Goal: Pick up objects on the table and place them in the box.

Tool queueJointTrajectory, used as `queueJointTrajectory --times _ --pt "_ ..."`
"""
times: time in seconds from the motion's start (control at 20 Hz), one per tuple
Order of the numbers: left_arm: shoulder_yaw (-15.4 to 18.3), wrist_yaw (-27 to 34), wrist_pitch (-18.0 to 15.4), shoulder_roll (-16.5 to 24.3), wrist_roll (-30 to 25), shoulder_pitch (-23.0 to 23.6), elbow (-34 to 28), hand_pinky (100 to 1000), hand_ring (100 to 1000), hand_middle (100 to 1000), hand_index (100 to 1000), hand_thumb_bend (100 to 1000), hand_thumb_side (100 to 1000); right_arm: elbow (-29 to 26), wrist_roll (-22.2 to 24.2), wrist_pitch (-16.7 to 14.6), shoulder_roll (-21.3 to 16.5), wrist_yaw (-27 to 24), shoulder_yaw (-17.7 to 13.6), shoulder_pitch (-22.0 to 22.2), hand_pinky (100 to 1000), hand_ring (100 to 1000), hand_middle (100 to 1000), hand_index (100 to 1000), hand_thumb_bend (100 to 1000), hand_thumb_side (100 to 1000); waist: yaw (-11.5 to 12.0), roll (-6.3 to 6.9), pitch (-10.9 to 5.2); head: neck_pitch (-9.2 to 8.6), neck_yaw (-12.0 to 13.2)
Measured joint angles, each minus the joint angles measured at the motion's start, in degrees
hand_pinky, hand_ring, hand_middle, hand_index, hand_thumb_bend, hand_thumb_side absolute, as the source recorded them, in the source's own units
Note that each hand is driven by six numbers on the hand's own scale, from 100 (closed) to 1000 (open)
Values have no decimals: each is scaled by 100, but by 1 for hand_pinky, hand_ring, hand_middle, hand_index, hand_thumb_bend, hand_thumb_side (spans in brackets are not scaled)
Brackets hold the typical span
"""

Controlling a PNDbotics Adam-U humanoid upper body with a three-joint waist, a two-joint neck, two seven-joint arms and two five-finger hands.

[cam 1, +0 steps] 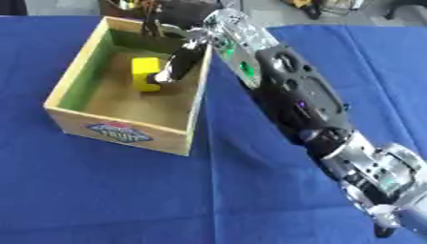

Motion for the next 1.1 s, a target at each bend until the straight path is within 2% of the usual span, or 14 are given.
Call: queueJointTrajectory --times 0.55,0.8,1.1 --pt "0 1 32 2 -10 80 0 489 591 656 748 181 1000 -819 86 224 -229 -875 -95 33 740 829 597 790 551 609 -150 68 -130 15 38" --pt "1 -6 38 5 13 134 0 489 591 656 748 181 1000 -1779 7 474 -613 -1623 -175 377 734 819 577 784 566 623 -326 112 -176 77 181" --pt "3 -47 43 8 51 213 0 490 590 656 748 180 1000 -3270 -129 983 -1193 -2771 -447 1049 724 800 550 779 551 653 -524 185 -250 162 449"
